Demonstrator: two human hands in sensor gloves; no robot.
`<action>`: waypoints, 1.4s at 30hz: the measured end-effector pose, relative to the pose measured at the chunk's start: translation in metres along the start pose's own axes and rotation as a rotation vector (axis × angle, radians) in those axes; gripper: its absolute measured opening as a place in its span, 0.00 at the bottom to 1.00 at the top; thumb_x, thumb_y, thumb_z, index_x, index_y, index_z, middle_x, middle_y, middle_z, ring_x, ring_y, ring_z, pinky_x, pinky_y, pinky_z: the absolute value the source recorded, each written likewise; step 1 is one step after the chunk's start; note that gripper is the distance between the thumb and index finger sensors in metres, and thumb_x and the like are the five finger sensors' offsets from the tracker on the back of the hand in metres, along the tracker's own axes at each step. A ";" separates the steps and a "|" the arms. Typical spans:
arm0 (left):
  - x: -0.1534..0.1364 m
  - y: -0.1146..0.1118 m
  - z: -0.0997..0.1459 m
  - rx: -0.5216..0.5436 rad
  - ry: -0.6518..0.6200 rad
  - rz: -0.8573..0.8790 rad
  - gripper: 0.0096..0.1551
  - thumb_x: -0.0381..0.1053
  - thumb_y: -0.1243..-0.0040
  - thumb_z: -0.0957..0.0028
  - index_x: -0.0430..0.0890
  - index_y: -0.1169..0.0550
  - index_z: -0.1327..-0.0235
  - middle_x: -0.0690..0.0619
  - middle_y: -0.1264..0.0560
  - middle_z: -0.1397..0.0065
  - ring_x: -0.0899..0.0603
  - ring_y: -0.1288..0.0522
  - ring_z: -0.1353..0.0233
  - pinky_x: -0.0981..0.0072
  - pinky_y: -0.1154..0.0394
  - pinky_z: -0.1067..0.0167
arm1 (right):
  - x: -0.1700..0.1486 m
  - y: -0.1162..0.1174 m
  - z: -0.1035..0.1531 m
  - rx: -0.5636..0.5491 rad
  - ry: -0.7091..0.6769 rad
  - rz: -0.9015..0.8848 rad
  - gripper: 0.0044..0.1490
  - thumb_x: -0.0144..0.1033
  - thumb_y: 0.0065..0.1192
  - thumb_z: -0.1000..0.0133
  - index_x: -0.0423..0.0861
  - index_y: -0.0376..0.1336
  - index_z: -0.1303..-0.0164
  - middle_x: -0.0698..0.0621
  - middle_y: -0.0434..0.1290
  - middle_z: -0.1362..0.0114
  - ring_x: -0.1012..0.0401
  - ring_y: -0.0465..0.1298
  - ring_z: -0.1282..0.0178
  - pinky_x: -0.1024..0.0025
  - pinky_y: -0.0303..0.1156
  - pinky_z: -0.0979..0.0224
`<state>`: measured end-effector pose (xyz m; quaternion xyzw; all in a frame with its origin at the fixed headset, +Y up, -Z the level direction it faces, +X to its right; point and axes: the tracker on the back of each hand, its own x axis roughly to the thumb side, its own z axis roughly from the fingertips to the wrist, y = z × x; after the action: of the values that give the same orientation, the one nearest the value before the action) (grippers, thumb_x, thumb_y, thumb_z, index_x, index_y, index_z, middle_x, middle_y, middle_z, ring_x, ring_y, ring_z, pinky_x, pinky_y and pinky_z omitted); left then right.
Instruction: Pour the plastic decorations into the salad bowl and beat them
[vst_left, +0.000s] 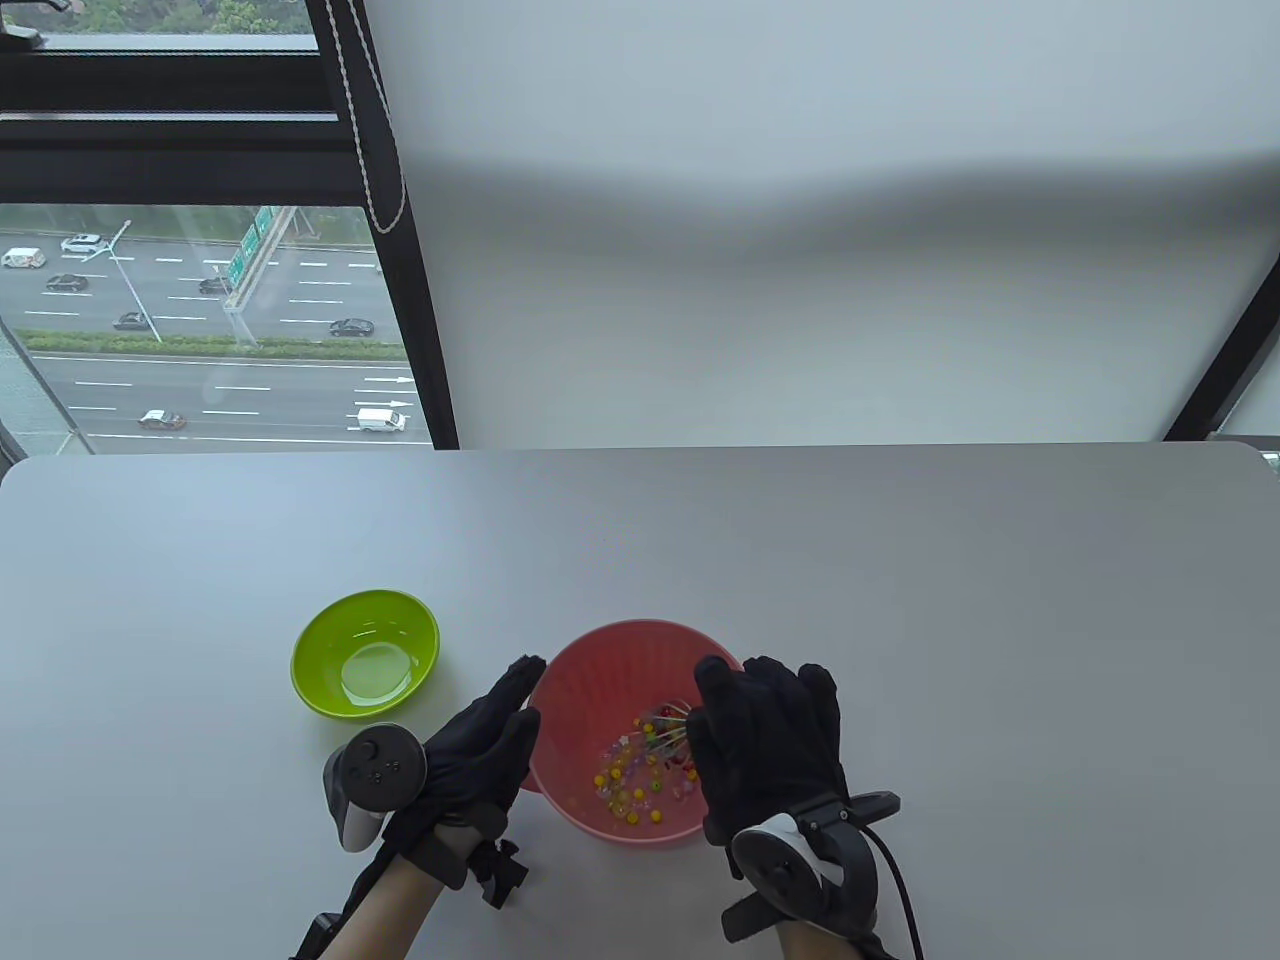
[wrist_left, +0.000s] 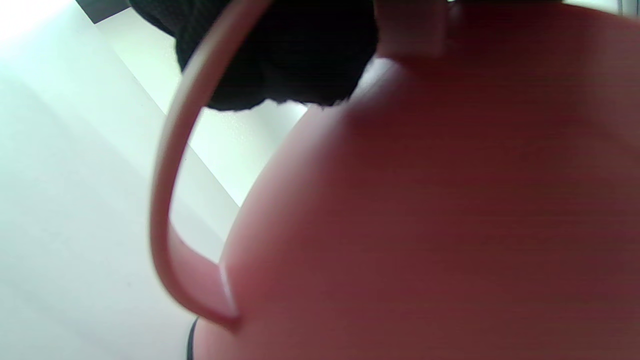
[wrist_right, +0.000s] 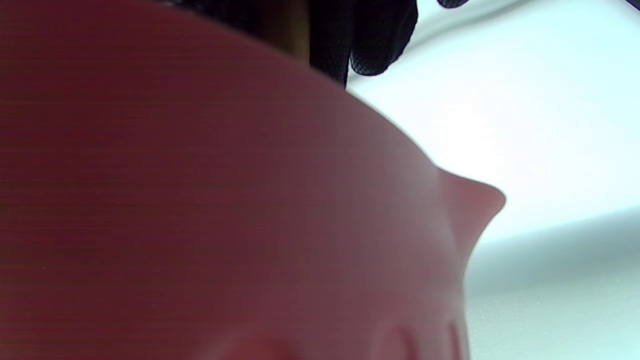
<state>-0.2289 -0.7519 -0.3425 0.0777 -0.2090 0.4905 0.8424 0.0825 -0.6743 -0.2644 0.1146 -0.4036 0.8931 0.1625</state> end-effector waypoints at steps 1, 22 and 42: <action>0.000 0.000 0.000 0.000 0.000 0.000 0.41 0.74 0.59 0.41 0.51 0.35 0.20 0.55 0.18 0.60 0.39 0.21 0.47 0.38 0.39 0.26 | -0.001 -0.001 0.000 -0.003 0.005 -0.001 0.40 0.58 0.55 0.35 0.65 0.43 0.16 0.63 0.69 0.30 0.56 0.63 0.22 0.47 0.47 0.15; 0.000 0.000 0.000 -0.001 0.000 0.001 0.41 0.74 0.59 0.41 0.51 0.35 0.20 0.54 0.18 0.60 0.39 0.21 0.47 0.38 0.39 0.26 | 0.001 0.005 -0.001 0.060 0.015 -0.038 0.40 0.62 0.54 0.36 0.62 0.46 0.16 0.63 0.74 0.37 0.57 0.69 0.27 0.47 0.50 0.15; 0.000 0.000 0.000 -0.001 0.000 0.001 0.41 0.74 0.59 0.41 0.51 0.35 0.20 0.55 0.18 0.60 0.39 0.21 0.47 0.38 0.39 0.26 | -0.002 0.001 0.000 0.019 0.022 -0.037 0.38 0.56 0.48 0.34 0.62 0.42 0.16 0.63 0.68 0.28 0.55 0.63 0.22 0.47 0.47 0.15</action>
<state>-0.2289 -0.7518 -0.3425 0.0773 -0.2091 0.4909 0.8423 0.0841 -0.6755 -0.2660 0.1137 -0.3910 0.8949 0.1825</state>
